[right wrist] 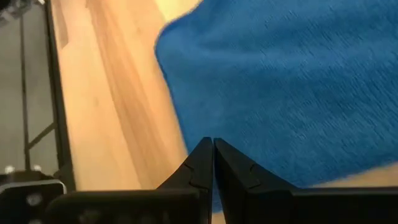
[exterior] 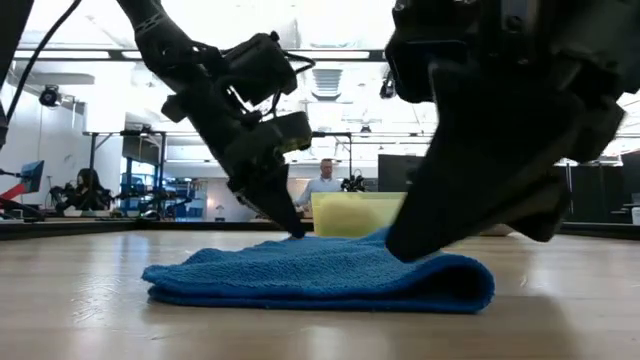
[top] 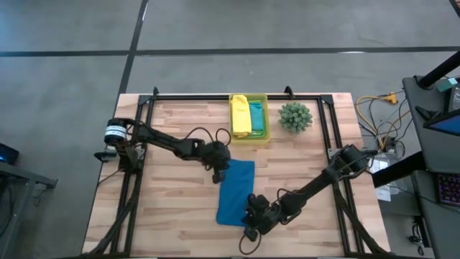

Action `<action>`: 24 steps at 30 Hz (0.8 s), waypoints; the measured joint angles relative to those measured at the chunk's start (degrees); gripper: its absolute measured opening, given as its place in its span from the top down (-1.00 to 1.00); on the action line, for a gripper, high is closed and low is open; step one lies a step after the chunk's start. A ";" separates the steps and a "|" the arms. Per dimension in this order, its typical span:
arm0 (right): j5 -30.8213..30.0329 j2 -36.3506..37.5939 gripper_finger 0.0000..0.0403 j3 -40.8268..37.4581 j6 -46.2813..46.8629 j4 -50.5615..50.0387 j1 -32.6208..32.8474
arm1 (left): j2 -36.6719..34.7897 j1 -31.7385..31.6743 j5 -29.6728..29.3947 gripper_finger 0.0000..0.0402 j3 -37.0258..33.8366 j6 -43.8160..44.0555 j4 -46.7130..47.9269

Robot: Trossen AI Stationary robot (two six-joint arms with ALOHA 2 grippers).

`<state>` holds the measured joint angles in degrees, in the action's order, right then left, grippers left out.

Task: Fold microfiber towels
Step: Fold the blue microfiber cloth

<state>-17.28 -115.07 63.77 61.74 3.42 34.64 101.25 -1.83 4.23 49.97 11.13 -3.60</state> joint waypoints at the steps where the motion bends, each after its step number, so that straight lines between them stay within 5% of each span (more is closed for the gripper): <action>1: 0.39 0.05 0.96 -0.17 0.04 -0.29 0.07 | 0.00 -0.13 0.00 1.00 -0.16 -0.24 0.61; 24: 3.59 2.15 0.96 -0.57 -2.53 -4.84 1.38 | -1.44 -0.83 -2.41 1.00 -0.85 1.97 2.99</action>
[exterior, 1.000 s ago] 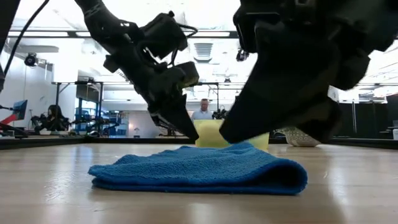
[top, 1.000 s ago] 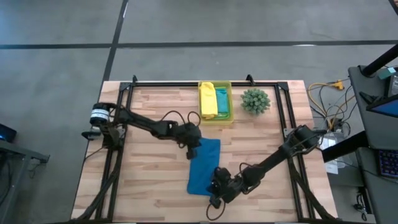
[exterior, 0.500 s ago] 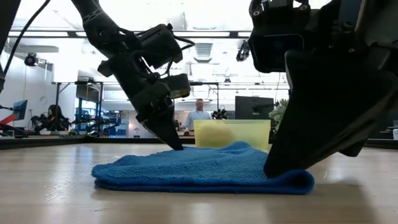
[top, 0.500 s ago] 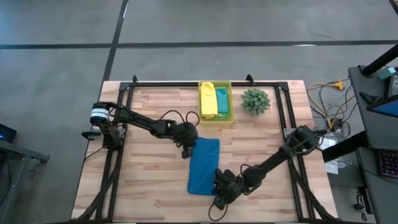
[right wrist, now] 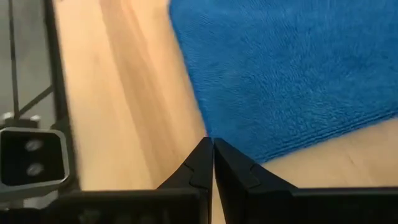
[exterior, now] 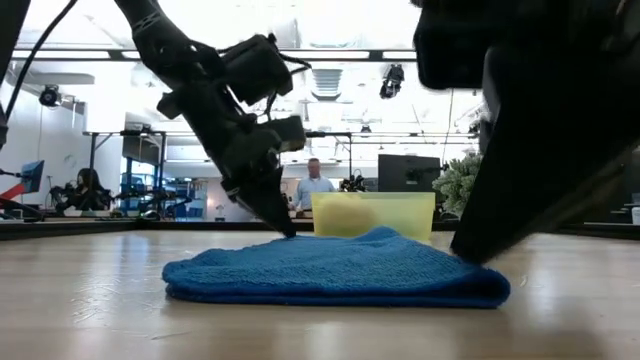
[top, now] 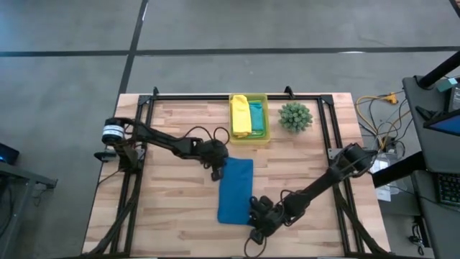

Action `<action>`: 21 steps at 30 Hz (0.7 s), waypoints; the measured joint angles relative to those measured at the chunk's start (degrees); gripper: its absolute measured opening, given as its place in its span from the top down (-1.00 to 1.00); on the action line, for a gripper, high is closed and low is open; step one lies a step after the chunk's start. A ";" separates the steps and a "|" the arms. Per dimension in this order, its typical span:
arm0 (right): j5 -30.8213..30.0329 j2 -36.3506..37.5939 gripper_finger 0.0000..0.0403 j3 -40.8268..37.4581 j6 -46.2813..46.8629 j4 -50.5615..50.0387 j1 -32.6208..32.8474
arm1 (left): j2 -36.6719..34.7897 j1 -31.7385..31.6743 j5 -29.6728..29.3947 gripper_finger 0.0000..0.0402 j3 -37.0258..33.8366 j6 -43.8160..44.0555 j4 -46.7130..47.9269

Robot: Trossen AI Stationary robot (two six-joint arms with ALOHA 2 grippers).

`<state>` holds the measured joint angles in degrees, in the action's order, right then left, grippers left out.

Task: Fold microfiber towels
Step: Fold the blue microfiber cloth

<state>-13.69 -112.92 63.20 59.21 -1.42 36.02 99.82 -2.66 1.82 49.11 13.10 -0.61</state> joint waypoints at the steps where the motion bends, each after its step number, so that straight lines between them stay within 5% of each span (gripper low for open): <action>1: -0.46 0.65 0.96 0.00 -0.77 -0.55 0.17 | -0.64 0.00 -0.74 1.00 0.01 -0.20 -0.20; 10: -1.34 9.00 0.96 -0.79 -9.81 -5.86 0.99 | -11.96 3.62 2.97 1.00 0.08 -6.06 5.07; 16: -1.35 11.16 0.95 -2.64 -17.67 -6.16 1.10 | -21.65 18.00 -0.52 1.00 -0.01 -15.49 15.30; 21: -1.31 10.55 0.81 -3.10 -32.80 -5.81 1.11 | -20.29 29.94 -5.46 1.00 -0.08 -18.72 10.89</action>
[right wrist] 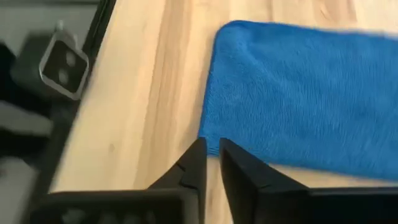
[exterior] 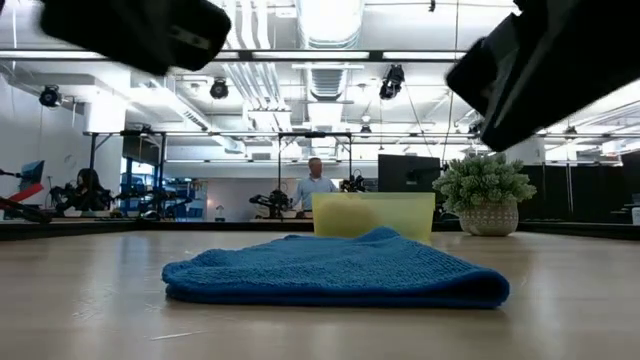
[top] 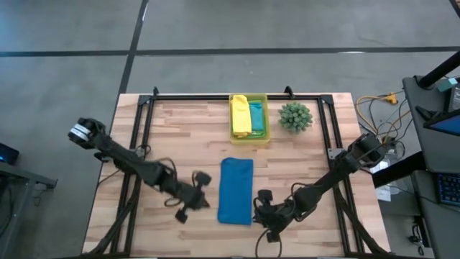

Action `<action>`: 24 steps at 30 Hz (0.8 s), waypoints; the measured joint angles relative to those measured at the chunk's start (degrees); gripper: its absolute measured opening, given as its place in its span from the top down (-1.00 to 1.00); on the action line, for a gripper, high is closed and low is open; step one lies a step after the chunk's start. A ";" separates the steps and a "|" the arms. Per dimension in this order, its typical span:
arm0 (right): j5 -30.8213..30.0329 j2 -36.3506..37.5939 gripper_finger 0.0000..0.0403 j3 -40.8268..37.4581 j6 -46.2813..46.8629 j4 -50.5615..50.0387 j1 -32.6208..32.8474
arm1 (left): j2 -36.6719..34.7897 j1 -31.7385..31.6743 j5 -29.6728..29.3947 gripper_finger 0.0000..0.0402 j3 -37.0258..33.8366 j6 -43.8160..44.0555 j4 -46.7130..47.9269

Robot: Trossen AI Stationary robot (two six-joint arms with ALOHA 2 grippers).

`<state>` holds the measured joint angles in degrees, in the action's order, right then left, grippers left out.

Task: Fold microfiber towels
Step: Fold the blue microfiber cloth

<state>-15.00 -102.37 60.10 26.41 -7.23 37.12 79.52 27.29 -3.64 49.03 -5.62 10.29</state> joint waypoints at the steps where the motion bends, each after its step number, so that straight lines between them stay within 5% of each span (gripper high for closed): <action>1: 0.00 -0.26 0.77 0.00 -3.26 0.21 0.00 | 1.51 1.23 0.00 1.00 -0.01 -0.66 -1.13; 5: 0.06 -0.82 0.52 -0.04 -13.38 0.03 -0.23 | 8.69 2.95 -0.39 0.93 1.15 -1.44 -1.09; 12: 0.00 -1.89 0.12 -0.37 -24.46 -0.06 -0.28 | 19.11 3.22 -0.23 0.50 6.10 -8.21 -2.39; 18: 0.00 -3.65 0.07 -0.37 -29.38 0.08 -0.37 | 24.20 3.22 0.31 0.18 9.80 -8.96 -2.30; 24: 0.00 -4.72 0.12 -0.37 -30.14 0.16 -0.95 | 27.20 3.22 0.52 0.09 11.44 -11.80 -2.34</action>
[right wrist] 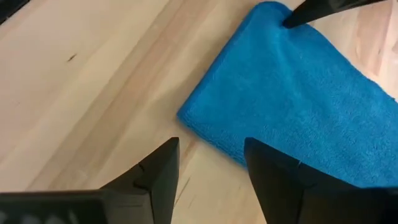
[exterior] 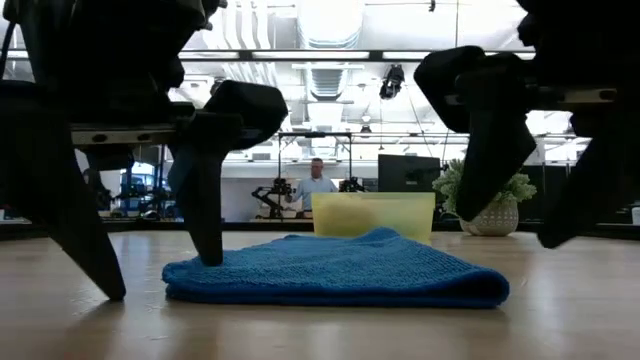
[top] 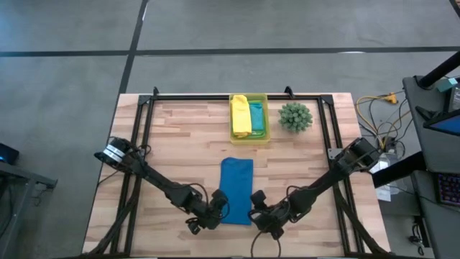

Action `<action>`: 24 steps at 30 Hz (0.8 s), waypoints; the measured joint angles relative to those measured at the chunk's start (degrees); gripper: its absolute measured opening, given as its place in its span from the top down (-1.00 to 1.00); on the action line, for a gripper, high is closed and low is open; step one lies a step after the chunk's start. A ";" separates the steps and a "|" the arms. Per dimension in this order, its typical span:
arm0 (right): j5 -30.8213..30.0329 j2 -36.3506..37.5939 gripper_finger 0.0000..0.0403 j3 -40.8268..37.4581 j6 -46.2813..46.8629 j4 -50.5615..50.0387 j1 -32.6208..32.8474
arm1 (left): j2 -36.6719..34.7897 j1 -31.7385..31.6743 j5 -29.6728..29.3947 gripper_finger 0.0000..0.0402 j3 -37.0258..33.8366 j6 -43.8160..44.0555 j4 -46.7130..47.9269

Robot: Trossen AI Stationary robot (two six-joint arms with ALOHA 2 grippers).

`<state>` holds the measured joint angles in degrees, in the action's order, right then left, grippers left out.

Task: Fold microfiber towels
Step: Fold the blue microfiber cloth

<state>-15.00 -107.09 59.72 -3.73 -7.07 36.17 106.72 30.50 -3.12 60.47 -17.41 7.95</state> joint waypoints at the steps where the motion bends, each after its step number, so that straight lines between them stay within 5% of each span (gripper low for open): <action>1: 0.00 0.00 0.13 0.00 0.00 0.14 -0.23 | 0.29 0.00 0.18 0.09 0.02 0.26 0.00; 11: 0.98 0.00 0.20 -0.06 -1.95 3.85 -2.38 | 2.48 -0.15 0.73 0.13 -0.01 2.66 -0.62; 24: 7.92 0.01 0.21 -1.68 -7.48 4.77 -3.20 | 2.65 -0.42 1.85 0.77 -0.76 5.08 -0.46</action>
<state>-7.08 -107.08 58.04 -11.20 -2.29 32.97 109.38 30.09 -1.27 59.71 -12.34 7.49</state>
